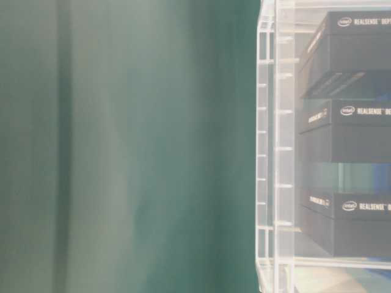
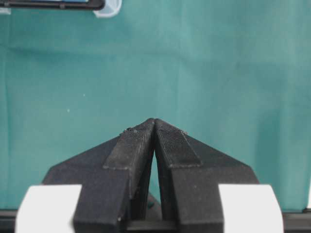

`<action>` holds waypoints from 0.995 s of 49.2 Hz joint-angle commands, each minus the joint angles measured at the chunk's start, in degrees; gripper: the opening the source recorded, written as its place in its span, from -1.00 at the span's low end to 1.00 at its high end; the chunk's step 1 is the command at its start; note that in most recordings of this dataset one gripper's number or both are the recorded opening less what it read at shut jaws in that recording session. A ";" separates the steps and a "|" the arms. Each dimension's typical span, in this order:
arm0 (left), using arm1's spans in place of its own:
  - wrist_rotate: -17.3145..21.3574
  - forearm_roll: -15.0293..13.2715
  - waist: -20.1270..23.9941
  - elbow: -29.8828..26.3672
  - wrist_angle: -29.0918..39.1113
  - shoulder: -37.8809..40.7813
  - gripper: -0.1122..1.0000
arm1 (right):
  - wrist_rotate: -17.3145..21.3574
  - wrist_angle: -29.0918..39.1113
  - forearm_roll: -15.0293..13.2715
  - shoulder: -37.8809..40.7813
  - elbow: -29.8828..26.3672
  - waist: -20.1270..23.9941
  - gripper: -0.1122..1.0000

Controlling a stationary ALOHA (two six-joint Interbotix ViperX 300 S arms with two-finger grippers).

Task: Take the box out of the case with the right arm.
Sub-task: 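Move the open right gripper above the middle black box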

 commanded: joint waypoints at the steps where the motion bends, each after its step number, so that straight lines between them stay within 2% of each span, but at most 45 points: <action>1: -0.09 0.18 -0.18 -1.49 -0.26 0.18 -0.80 | 0.09 -0.35 -0.35 0.00 -0.18 -0.18 0.89; 4: -0.09 0.18 -0.18 -1.49 -0.26 0.18 -0.80 | 0.09 -0.26 -0.35 -0.09 -0.26 -0.18 0.94; 26: 0.18 0.18 -0.18 -1.49 -0.26 0.18 -0.80 | 1.14 -0.26 0.26 0.00 -0.44 -0.18 0.93; 36: 0.62 0.26 -0.18 -1.41 -0.26 0.18 -0.80 | 3.08 -4.13 0.53 2.29 -1.49 -0.18 0.93; 42: 0.53 0.26 -0.26 -1.41 -0.26 0.18 -0.80 | 4.48 -7.29 1.67 5.98 -3.87 0.35 0.93; 49: 0.62 0.26 -0.26 -1.41 -0.09 -0.09 -0.80 | 5.80 -8.79 2.11 12.48 -9.23 2.29 0.93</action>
